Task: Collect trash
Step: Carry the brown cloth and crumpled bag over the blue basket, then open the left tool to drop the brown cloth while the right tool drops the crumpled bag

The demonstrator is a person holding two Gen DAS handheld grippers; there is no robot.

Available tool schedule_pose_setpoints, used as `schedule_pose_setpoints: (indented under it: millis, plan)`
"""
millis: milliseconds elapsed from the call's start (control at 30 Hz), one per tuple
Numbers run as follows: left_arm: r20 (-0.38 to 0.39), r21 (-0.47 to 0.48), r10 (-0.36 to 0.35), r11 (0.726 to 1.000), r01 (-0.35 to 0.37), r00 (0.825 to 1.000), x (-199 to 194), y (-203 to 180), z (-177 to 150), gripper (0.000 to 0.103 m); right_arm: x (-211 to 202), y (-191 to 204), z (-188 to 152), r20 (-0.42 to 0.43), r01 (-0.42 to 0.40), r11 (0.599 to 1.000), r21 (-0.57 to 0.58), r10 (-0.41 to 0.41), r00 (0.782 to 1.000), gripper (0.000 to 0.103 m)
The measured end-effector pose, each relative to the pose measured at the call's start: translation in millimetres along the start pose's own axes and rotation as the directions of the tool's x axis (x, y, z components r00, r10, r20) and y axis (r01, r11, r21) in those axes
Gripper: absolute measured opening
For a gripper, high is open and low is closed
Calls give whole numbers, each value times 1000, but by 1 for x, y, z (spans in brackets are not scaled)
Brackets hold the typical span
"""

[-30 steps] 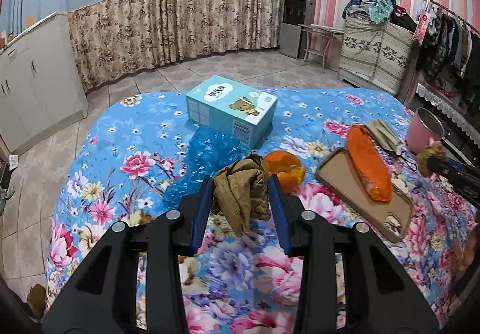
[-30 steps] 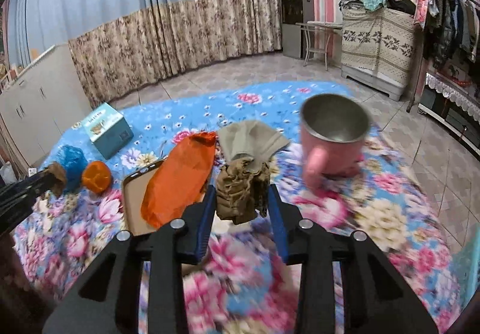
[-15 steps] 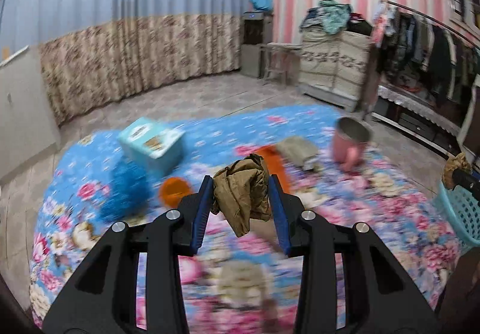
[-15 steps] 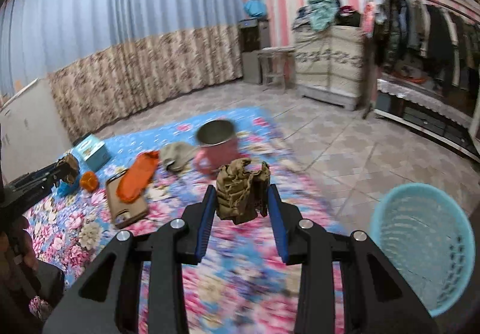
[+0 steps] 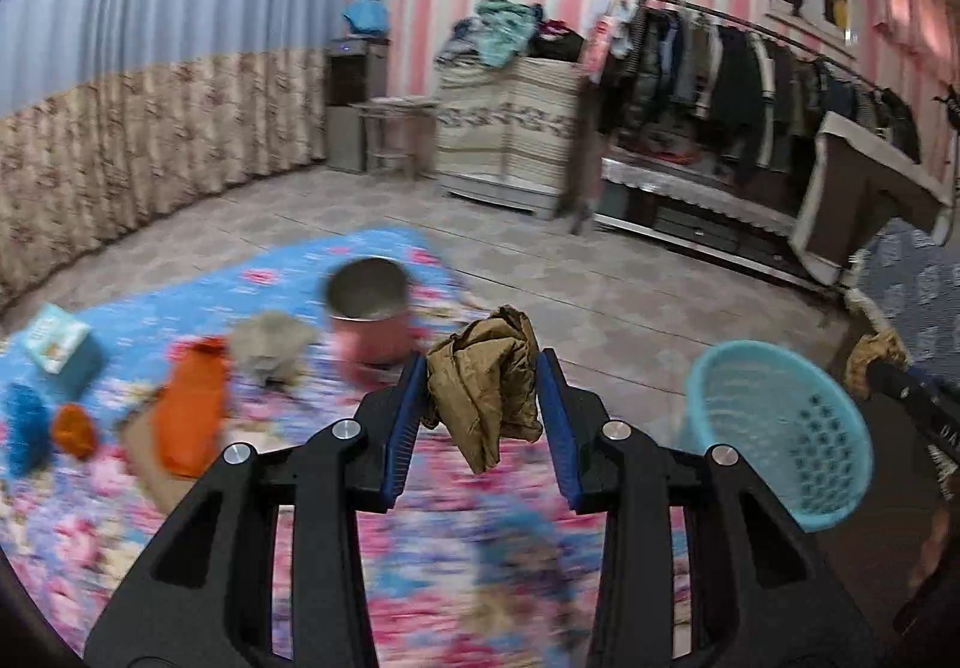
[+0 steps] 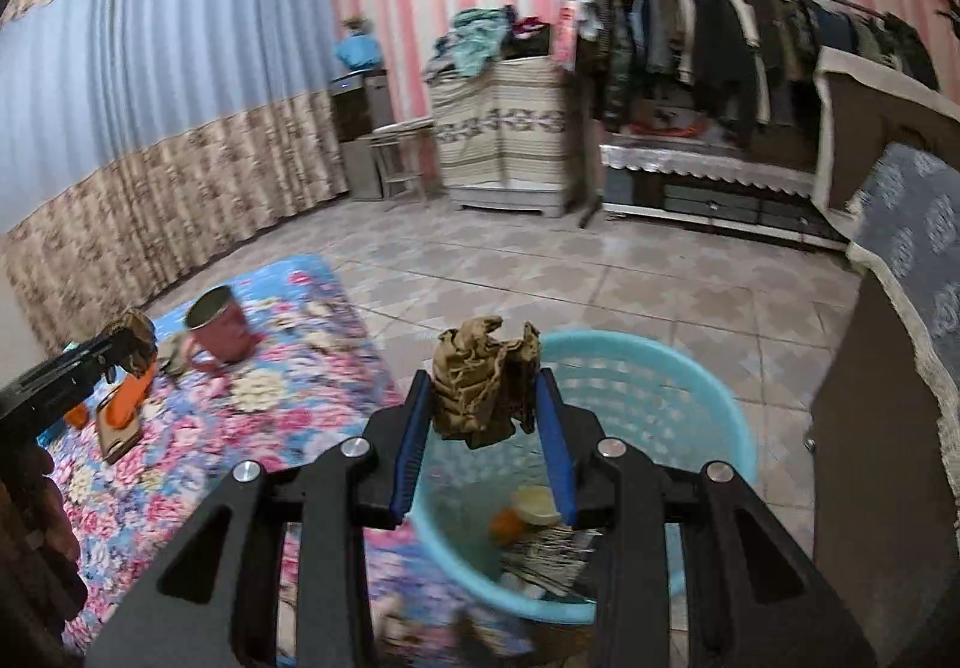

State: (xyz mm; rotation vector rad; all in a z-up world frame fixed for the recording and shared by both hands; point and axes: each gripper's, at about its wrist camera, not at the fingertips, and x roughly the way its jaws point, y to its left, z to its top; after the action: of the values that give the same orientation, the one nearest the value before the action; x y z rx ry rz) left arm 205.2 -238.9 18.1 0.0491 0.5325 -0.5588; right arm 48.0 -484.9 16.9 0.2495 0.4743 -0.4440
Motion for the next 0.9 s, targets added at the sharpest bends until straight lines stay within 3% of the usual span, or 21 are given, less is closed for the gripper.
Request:
schedule_pose_setpoints:
  millis: [367, 567, 900]
  plan:
    - [-26, 143, -108, 984, 111, 994, 39, -110, -8, 37, 5, -64, -4, 13, 76, 996, 56, -76, 997, 35]
    - [-79, 189, -198, 959, 209, 977, 68, -162, -13, 37, 13, -94, -9, 1, 107, 989, 101, -108, 994, 35]
    - [-141, 217, -261, 933, 287, 955, 104, -205, -21, 40, 24, -127, -21, -26, 131, 979, 154, -128, 991, 36]
